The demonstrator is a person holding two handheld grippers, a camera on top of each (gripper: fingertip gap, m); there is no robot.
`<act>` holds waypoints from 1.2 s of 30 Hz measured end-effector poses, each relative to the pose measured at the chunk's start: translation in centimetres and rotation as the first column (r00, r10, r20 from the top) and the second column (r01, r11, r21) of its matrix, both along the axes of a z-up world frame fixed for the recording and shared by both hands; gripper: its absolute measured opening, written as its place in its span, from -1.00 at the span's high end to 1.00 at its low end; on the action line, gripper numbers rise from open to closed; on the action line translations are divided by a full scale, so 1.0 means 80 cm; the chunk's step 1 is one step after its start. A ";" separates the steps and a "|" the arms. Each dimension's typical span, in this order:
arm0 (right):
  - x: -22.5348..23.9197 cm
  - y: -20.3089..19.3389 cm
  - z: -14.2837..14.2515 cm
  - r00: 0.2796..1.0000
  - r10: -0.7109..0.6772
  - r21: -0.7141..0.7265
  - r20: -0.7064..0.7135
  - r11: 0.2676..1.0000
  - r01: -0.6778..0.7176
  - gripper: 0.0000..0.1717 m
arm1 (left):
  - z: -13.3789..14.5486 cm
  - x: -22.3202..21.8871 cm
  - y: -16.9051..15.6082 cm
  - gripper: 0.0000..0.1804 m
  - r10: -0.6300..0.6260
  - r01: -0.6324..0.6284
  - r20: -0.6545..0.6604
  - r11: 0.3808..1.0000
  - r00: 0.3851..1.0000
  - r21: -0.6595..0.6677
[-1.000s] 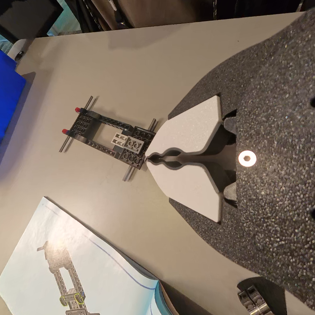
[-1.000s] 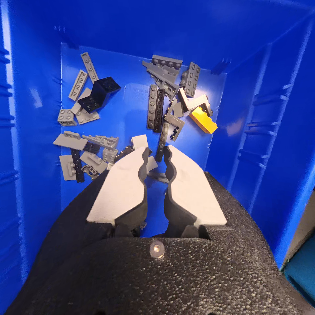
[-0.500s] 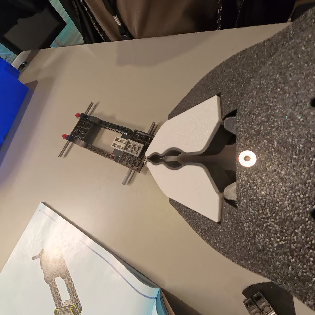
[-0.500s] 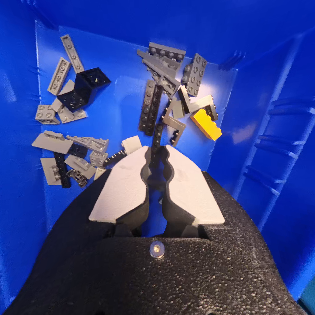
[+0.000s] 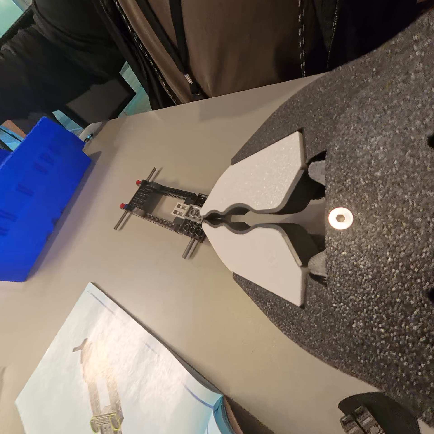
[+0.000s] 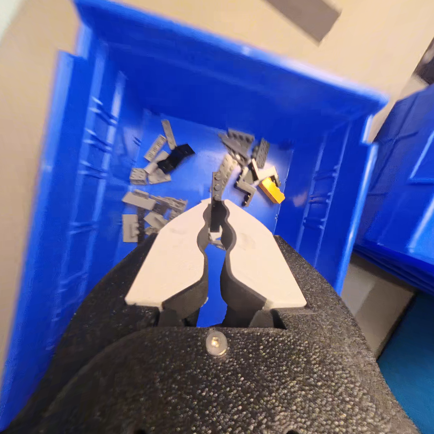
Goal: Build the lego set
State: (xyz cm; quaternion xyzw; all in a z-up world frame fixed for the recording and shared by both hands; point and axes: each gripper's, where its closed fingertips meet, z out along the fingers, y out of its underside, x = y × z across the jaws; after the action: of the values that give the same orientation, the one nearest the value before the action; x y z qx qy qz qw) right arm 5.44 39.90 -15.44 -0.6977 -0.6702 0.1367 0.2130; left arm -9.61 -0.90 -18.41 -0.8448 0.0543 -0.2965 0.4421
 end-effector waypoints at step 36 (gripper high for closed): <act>-0.177 -0.463 0.011 0.547 0.684 0.238 -0.482 0.703 -0.670 0.98 | 0.057 0.012 0.052 0.93 0.286 -0.320 0.215 0.937 0.934 0.139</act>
State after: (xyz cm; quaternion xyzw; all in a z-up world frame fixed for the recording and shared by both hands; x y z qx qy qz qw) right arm -8.69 2.84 -14.54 -0.3145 -0.8002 0.3890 0.3310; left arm -8.62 3.29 -13.89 -0.7691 -0.0945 -0.2987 0.5570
